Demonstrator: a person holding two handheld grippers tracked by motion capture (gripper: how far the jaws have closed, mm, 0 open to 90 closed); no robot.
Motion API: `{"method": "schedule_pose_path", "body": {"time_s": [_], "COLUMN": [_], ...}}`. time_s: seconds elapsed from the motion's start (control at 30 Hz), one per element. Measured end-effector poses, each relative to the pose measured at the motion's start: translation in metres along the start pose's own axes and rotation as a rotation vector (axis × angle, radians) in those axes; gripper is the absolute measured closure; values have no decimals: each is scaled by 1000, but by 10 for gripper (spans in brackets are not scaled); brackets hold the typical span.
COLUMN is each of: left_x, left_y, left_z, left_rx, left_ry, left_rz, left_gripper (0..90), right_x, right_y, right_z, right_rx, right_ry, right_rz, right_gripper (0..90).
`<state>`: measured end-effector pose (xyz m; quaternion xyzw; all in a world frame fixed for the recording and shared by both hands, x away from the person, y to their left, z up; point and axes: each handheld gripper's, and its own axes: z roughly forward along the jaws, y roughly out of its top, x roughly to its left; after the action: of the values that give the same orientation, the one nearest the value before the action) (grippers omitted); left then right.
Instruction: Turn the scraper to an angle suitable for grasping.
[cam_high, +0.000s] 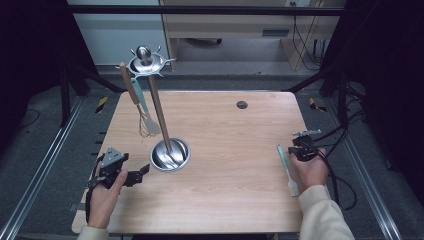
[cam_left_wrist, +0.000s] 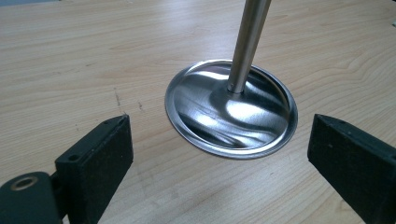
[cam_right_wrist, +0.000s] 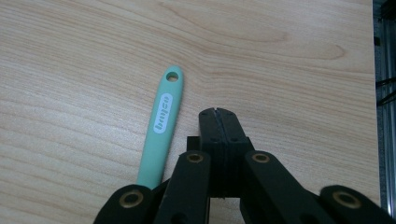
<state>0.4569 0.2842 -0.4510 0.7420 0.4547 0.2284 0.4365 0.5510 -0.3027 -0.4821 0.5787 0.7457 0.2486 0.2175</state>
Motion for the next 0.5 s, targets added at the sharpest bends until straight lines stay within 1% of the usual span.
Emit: {"method": "schedule_pose_path", "body": {"time_s": [0.2,0.5], "left_x": [-2,-2], "left_y": [0,-1], "left_z": [1,2], "left_rx": [13,17], "left_ry": [0,-4], "left_rz": [21,20], "left_gripper": [65,65], "right_x": [-1,1], "right_y": [0,0], "right_z": [3,6], "right_rx": [6,13], "right_ry": [3,9], "right_rz": [-1,1], "right_gripper": [900,900]}}
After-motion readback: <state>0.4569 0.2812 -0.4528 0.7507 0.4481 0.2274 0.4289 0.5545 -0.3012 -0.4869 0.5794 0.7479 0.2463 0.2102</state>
